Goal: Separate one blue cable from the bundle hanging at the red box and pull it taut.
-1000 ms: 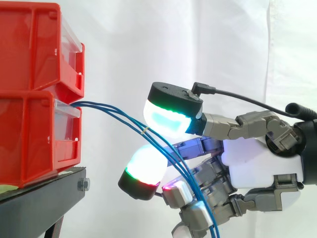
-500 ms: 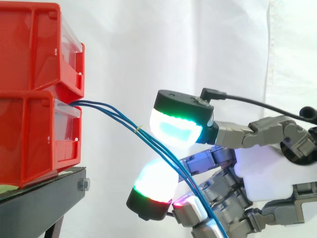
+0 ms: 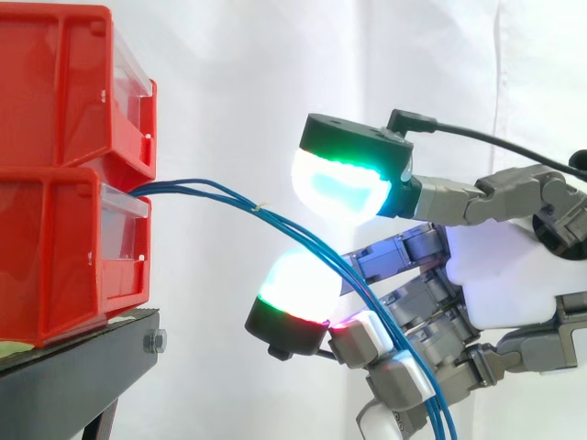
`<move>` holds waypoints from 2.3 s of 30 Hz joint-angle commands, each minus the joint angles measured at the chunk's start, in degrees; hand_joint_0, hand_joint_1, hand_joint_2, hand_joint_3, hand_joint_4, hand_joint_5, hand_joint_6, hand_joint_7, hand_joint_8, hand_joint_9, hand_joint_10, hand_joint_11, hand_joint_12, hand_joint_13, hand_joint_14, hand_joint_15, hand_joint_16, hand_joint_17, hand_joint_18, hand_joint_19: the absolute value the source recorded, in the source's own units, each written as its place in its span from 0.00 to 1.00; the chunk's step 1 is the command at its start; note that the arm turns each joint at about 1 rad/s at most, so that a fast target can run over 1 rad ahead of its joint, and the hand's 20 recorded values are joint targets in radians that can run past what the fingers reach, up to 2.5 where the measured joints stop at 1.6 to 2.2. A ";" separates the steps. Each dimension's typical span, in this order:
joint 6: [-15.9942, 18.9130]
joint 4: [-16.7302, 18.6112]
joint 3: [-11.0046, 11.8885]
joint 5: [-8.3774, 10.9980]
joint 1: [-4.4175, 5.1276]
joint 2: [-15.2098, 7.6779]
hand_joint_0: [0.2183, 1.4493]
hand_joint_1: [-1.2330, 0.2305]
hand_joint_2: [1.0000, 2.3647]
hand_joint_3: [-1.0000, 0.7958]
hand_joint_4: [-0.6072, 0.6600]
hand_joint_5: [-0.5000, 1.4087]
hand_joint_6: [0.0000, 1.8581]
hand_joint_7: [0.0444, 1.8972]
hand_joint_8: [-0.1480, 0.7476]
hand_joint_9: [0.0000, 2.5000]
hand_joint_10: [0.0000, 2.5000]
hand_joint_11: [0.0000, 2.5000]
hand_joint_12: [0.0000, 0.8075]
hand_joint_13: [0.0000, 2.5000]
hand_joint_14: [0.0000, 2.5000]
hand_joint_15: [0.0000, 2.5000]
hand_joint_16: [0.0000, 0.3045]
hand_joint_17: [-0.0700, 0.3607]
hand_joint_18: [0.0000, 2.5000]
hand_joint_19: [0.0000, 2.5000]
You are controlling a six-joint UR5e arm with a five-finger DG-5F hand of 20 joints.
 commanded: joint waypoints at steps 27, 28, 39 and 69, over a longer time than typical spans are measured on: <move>-3.00 3.00 0.26 0.70 -0.27 0.08 0.50 0.27 0.00 0.28 0.48 0.14 0.50 0.49 0.44 0.42 0.01 0.46 0.41 0.43 0.01 0.33 0.12 0.35 0.26 0.20; -3.09 3.00 0.26 0.61 -0.27 0.17 0.50 0.27 0.00 0.28 0.47 0.14 0.50 0.49 0.43 0.42 0.01 0.46 0.40 0.42 0.01 0.33 0.12 0.35 0.26 0.20; -3.09 3.00 0.26 0.61 -0.80 0.17 0.37 0.22 0.00 0.28 0.50 0.15 0.51 0.49 0.43 0.43 0.01 0.46 0.40 0.42 0.01 0.32 0.11 0.34 0.27 0.18; -2.83 2.83 0.18 0.78 -0.80 0.17 0.49 0.27 0.00 0.31 0.44 0.14 0.51 0.56 0.45 0.42 0.01 0.45 0.41 0.41 0.01 0.32 0.14 0.38 0.26 0.22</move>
